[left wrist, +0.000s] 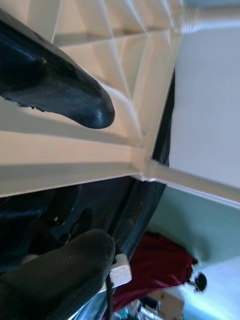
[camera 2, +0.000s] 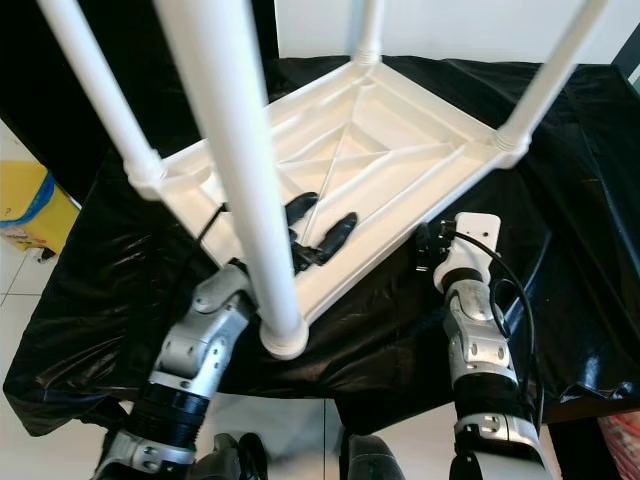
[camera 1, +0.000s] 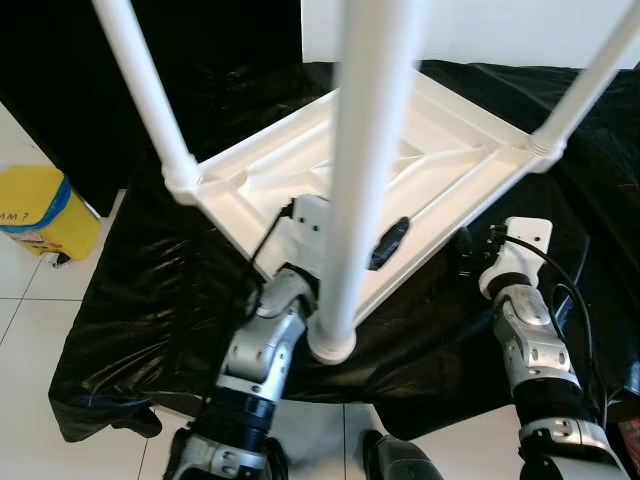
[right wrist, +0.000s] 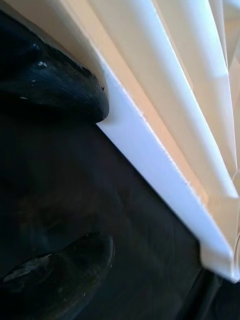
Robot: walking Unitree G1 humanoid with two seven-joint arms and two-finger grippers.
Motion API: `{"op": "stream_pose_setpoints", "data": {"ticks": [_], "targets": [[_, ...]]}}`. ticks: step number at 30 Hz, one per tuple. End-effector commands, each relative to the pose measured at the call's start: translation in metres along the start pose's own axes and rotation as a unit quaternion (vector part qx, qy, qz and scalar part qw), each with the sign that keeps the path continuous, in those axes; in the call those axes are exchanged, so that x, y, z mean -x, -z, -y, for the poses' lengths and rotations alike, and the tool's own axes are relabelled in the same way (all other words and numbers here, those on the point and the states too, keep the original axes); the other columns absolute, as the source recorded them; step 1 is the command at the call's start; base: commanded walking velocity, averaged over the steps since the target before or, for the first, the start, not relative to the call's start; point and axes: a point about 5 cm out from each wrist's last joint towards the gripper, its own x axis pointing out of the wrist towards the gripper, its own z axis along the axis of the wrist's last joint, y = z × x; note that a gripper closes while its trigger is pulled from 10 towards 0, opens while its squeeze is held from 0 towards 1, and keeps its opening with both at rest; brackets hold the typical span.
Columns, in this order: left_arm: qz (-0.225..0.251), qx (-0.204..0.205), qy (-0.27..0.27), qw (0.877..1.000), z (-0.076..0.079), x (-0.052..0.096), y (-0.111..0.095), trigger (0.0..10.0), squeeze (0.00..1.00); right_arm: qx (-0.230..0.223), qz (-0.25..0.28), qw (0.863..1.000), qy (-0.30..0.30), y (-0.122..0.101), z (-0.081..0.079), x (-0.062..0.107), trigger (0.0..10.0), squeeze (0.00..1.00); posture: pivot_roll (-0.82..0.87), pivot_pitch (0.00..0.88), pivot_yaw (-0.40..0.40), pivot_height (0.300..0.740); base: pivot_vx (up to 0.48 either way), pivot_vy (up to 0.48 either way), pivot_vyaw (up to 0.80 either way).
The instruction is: Building children table
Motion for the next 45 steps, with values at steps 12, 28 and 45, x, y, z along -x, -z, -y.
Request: {"op": "stream_pose_setpoints", "data": {"ticks": [12,28,45], "targets": [[-0.045,-0.002,0.029,0.999,0.049,-0.037,0.015,10.0,0.0,0.0,-0.002,0.996,-0.092,0.0,-0.029,-0.016,10.0,0.0,-0.08,0.14,0.004,0.74,0.0,0.0,0.0],[-0.121,-0.154,0.125,0.973,-0.024,0.009,0.011,10.0,0.0,0.04,0.048,0.998,0.008,-0.003,0.038,0.014,10.0,0.0,-0.1,0.14,0.02,0.74,0.0,0.0,0.0],[-0.284,-0.248,0.177,0.909,-0.081,0.07,0.023,10.0,0.0,0.057,0.066,0.996,-0.035,-0.017,0.047,0.032,10.0,0.0,-0.12,0.16,0.027,0.74,0.0,0.0,0.0]]}}
